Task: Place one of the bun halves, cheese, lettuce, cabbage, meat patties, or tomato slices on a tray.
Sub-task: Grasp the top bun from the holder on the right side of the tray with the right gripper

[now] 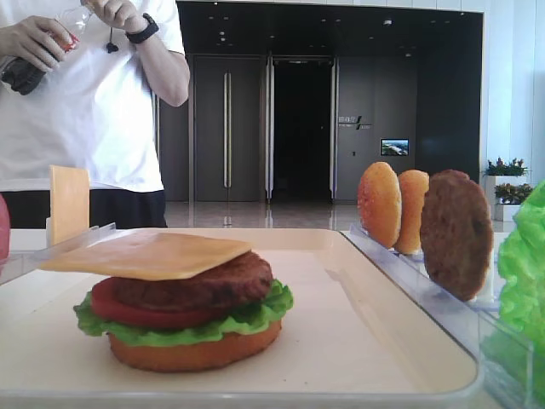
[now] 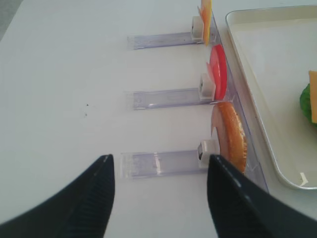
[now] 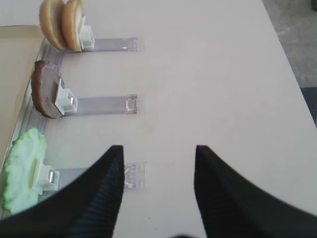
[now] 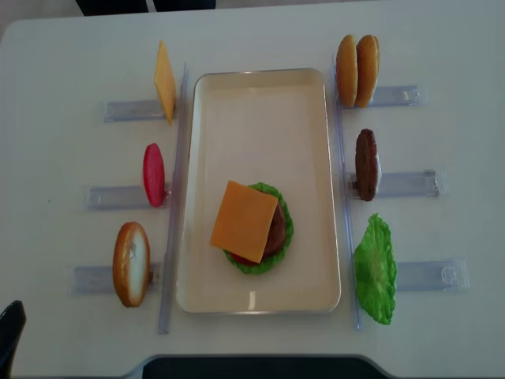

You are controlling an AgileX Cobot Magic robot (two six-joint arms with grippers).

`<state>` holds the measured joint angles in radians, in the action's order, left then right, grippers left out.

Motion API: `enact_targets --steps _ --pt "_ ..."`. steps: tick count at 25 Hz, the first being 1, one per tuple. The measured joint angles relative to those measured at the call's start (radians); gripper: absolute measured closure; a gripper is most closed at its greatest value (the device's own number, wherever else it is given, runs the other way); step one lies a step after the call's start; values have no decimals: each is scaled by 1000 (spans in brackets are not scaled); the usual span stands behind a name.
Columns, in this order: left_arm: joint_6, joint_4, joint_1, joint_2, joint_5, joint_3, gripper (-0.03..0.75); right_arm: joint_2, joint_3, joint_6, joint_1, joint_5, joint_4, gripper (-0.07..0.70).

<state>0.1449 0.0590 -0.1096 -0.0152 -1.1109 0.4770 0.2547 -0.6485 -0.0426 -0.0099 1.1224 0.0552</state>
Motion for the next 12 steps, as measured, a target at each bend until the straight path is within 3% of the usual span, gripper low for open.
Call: enact_targets --steps 12 --pt "0 0 0 0 0 0 362 386 -142 1 0 -9 1 284"
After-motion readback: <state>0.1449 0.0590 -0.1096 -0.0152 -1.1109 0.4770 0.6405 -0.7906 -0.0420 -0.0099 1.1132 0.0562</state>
